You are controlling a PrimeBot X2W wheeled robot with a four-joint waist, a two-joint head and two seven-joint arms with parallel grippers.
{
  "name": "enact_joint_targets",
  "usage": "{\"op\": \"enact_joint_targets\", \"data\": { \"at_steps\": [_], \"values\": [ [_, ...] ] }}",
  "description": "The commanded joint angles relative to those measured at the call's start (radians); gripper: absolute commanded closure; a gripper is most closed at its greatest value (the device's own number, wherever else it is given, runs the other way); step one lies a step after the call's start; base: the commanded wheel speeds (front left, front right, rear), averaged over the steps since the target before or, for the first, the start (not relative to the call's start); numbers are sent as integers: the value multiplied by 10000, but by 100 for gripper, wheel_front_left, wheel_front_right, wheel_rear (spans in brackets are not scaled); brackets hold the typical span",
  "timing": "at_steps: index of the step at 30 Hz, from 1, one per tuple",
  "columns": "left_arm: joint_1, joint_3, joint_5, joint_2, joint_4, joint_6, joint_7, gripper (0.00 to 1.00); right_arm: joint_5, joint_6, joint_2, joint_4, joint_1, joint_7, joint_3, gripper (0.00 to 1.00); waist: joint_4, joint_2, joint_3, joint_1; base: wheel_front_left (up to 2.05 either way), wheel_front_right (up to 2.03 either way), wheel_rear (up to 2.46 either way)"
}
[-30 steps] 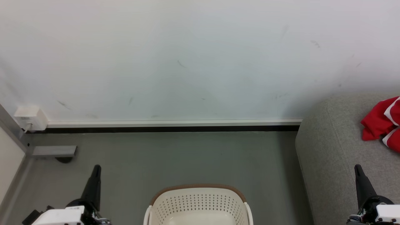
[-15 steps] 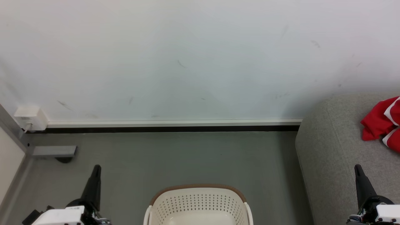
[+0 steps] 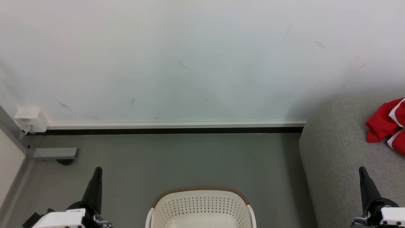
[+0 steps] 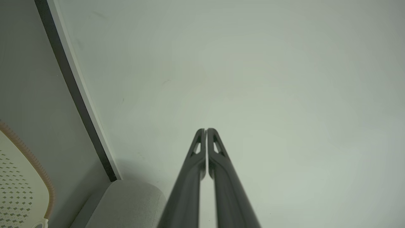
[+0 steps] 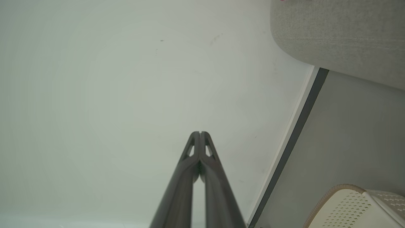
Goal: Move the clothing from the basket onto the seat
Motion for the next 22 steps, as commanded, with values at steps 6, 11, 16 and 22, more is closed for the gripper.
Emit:
{"op": "enact_joint_targets", "data": {
  "at_steps": [6,11,16,22],
  "values": [
    [-59,23,-118,19,-23,-66,57,100,39,-25,-70,-48,-58,45,-39,100,0,0,0,0,0,0,0],
    [-59,22,-119,19,-23,-66,56,100,40,-23,-70,-48,-58,45,-39,100,0,0,0,0,0,0,0],
    [-59,22,-119,19,-23,-66,56,100,40,-25,-70,-48,-58,45,-39,100,0,0,0,0,0,0,0],
    [-59,21,-120,19,-23,-66,56,100,40,-25,-70,-48,-58,44,-39,100,0,0,0,0,0,0,0]
  ]
}}
